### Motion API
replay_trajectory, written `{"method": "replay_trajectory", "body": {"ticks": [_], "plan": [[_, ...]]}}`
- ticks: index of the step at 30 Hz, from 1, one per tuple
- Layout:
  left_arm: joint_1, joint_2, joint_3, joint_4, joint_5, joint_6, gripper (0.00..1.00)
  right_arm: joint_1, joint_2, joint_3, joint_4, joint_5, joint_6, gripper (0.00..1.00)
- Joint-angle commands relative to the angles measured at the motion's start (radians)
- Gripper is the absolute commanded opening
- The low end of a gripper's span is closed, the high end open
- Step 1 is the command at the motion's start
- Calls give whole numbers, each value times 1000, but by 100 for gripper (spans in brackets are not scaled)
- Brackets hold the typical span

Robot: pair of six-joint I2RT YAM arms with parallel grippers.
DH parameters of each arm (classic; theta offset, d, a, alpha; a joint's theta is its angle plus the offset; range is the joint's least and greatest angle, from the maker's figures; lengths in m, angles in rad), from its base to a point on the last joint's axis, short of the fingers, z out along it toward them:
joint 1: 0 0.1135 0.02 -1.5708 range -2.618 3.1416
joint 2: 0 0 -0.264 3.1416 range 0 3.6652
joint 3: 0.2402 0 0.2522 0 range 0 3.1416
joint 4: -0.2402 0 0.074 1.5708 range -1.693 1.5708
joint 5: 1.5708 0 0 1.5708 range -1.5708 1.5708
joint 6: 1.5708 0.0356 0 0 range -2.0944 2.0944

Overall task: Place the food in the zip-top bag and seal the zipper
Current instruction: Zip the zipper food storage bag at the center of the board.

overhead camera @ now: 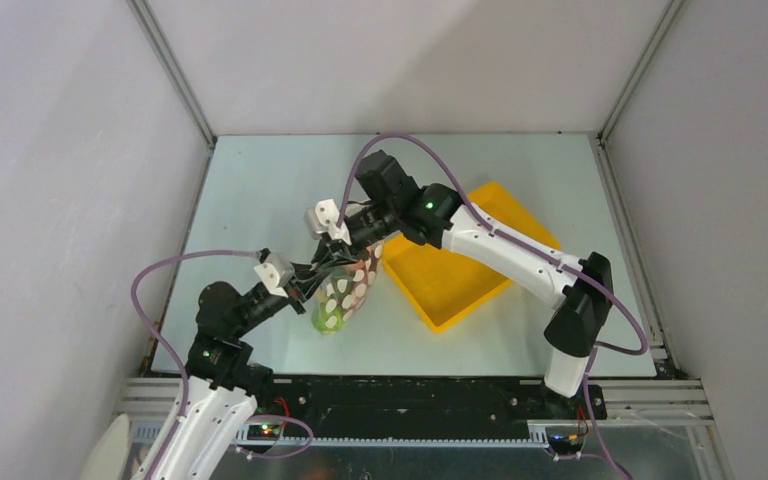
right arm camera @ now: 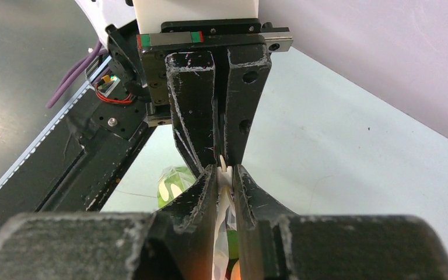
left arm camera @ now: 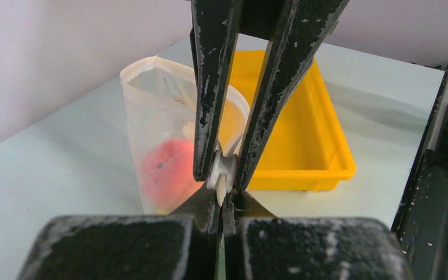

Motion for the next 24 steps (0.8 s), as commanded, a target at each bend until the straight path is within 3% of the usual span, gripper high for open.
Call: {"method": "replay_trajectory", "body": {"ticks": [1, 10, 15, 24], "plan": [[-4, -15, 4, 70, -8, -2, 0, 16, 21, 37, -35, -20, -18, 20], [-5, -26, 0, 73, -5, -4, 0, 29, 51, 69, -83, -21, -41, 16], [-4, -33, -8, 101, -20, -16, 0, 30, 62, 74, -97, -15, -52, 0], [-4, -102, -47, 172, -93, -70, 0, -1, 46, 42, -120, 69, -43, 0]]}}
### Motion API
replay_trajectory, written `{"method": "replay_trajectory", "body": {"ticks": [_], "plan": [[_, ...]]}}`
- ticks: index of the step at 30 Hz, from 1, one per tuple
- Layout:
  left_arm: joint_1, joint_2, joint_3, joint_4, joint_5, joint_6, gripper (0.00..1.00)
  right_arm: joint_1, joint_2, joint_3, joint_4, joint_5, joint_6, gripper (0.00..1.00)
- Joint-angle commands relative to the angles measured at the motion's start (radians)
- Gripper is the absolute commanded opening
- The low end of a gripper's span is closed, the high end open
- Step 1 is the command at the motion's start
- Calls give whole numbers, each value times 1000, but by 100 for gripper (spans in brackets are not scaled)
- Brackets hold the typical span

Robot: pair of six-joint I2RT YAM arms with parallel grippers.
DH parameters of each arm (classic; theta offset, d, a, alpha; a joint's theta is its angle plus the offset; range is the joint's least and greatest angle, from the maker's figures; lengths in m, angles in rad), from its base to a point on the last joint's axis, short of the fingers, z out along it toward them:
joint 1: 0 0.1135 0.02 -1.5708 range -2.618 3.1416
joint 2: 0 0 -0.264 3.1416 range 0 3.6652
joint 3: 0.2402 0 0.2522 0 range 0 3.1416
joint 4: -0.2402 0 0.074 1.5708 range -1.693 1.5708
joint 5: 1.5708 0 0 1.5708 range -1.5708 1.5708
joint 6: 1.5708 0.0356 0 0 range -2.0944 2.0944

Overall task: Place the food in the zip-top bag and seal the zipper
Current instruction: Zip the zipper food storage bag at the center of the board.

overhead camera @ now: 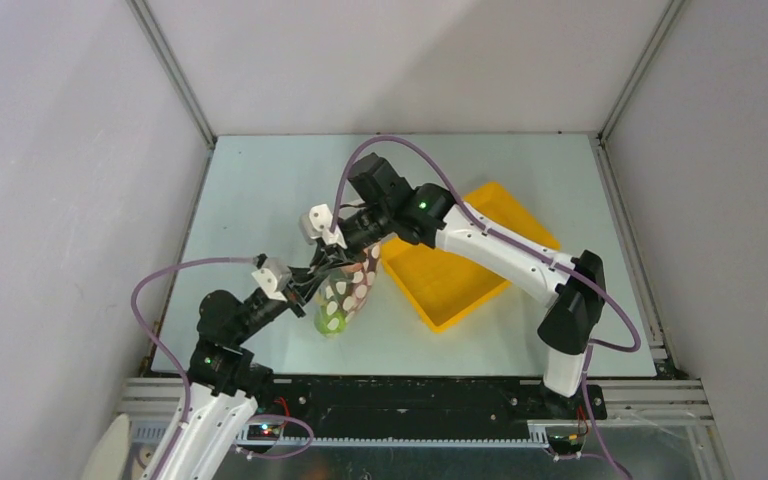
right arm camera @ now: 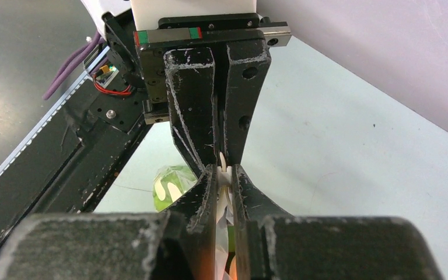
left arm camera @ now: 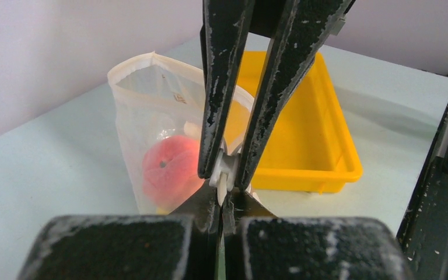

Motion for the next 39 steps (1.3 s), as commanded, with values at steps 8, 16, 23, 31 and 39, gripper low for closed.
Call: {"method": "replay_trajectory", "body": {"ticks": [8, 16, 23, 31, 39], "plan": [[-4, -32, -1, 194, -129, -77, 0, -40, -24, -36, -58, 53, 28, 0], [-5, -34, -3, 198, -90, -75, 0, -57, -62, -116, 77, 127, 117, 0], [-4, -27, 7, 198, 22, -69, 0, -65, -91, -164, 246, 206, 218, 0], [-5, -40, 23, 211, 110, -86, 0, -65, -95, -162, 313, 144, 241, 0], [-5, -89, 10, 206, 82, -83, 0, -75, -56, -53, 33, 108, 76, 0]]}}
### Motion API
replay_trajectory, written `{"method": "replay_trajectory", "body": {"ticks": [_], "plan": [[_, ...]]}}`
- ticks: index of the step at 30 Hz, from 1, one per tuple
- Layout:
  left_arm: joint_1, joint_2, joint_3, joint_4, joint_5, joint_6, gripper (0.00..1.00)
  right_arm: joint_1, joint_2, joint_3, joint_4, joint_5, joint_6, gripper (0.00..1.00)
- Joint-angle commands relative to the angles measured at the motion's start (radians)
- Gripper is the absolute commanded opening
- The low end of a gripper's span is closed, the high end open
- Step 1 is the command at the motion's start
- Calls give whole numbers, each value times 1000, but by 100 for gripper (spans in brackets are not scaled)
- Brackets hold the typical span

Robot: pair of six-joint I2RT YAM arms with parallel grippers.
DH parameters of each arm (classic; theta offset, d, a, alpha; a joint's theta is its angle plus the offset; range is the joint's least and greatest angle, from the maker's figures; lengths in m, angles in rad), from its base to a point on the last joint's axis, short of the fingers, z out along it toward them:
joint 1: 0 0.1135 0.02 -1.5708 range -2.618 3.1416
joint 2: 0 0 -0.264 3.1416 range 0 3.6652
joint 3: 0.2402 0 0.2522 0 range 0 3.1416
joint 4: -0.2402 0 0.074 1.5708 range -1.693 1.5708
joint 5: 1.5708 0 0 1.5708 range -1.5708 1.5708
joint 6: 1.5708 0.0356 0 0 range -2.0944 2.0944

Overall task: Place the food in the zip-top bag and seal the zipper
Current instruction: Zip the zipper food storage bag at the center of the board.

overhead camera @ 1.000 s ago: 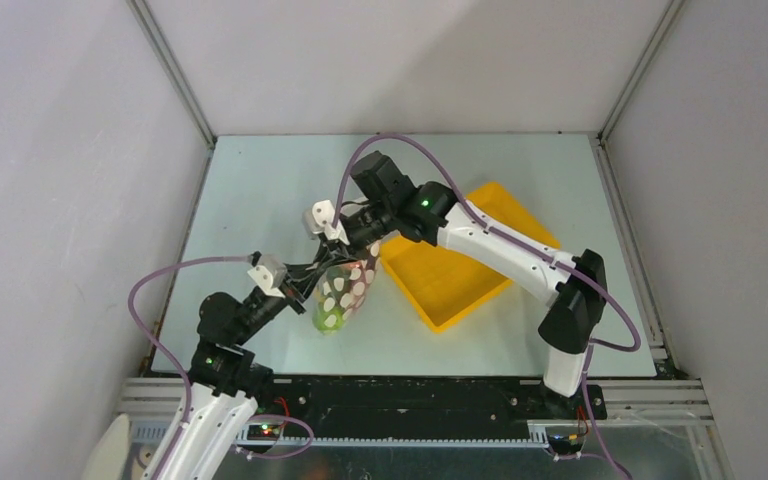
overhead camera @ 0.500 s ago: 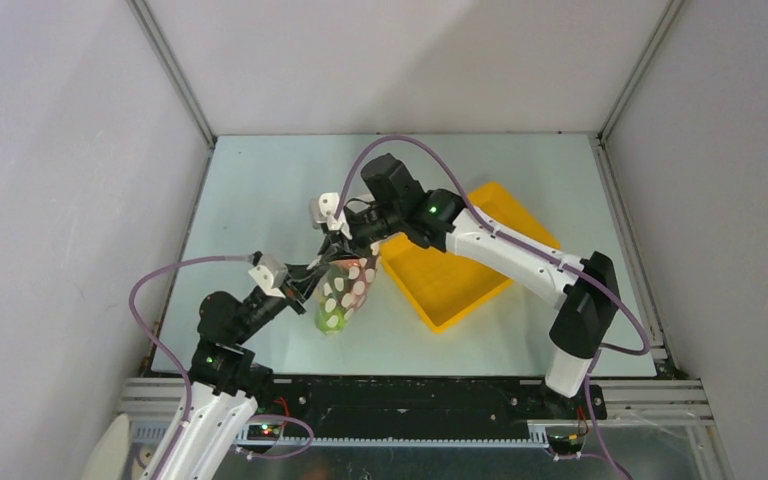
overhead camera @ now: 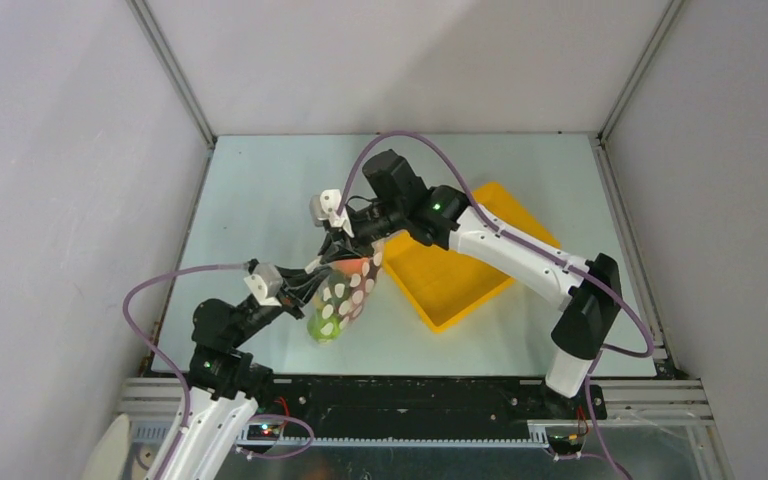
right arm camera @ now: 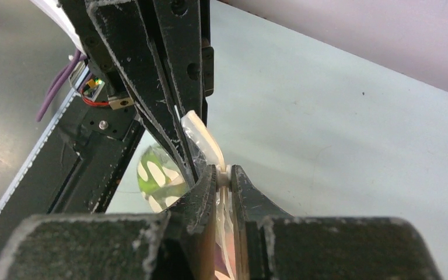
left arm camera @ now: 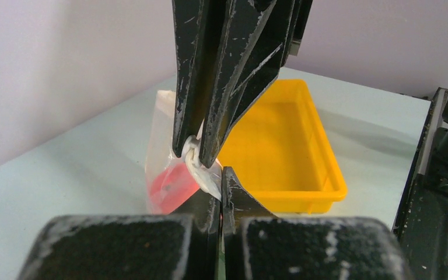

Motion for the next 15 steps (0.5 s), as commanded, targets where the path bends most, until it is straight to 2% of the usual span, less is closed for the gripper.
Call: {"method": "replay_trajectory", "body": {"ticks": [1, 6, 15], "plan": [[-6, -36, 41, 99, 41, -11, 0, -39, 29, 110, -211, 26, -146, 0], [-6, -24, 41, 112, 24, -16, 0, -58, 63, 187, -381, 47, -201, 0], [-4, -41, 43, 79, -27, -2, 0, -75, 48, 136, -367, 128, -196, 0]]}}
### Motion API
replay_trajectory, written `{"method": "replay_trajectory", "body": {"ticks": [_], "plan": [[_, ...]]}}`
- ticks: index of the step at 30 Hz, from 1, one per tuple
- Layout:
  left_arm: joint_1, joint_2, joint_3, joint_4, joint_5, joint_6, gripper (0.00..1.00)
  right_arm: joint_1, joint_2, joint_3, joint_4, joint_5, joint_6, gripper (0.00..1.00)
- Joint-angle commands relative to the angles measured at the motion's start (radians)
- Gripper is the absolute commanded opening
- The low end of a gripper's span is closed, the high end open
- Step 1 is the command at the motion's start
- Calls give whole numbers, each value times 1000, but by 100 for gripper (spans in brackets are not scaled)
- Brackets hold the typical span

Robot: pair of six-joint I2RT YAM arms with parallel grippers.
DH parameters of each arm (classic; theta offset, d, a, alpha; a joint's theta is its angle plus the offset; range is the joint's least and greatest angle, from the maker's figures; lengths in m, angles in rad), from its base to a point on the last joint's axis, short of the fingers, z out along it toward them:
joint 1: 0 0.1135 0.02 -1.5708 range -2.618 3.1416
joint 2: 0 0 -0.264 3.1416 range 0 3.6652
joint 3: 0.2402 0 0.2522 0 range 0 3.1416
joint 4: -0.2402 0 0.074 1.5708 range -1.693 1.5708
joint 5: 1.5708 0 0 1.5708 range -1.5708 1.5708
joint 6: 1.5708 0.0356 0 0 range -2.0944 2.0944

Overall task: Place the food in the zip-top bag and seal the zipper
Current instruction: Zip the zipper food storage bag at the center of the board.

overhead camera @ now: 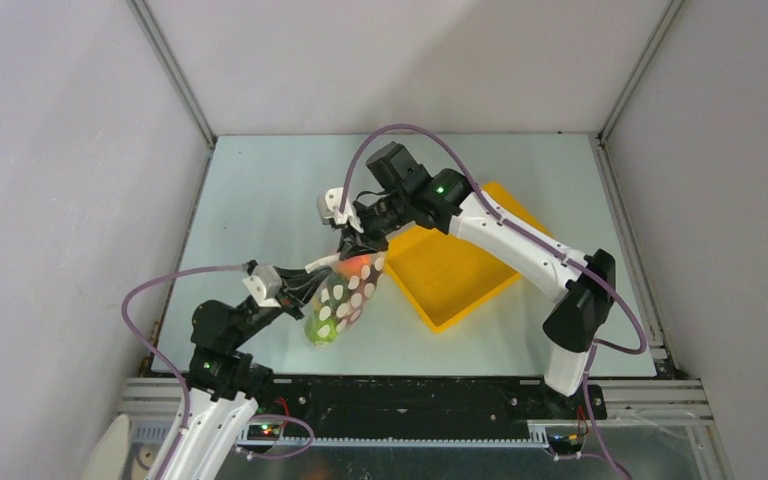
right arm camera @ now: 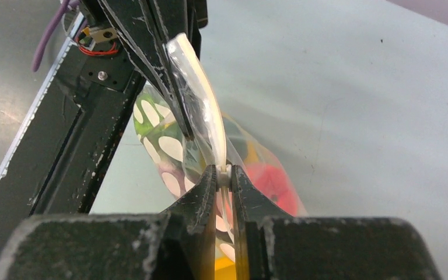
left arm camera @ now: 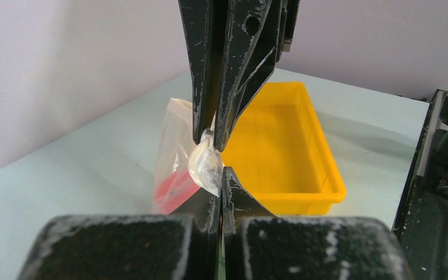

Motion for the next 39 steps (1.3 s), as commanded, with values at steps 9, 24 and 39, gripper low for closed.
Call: {"method": "replay_trajectory", "body": {"ticks": [9, 24, 39], "plan": [[-4, -65, 39, -5, -244, 40, 0, -75, -25, -53, 9, 179, 6, 0], [-4, -33, 21, 11, -535, 32, 0, -92, -68, -120, 67, 311, 45, 0], [-5, 9, 15, 46, -671, 2, 0, -140, -145, -244, 158, 364, 125, 0]]}}
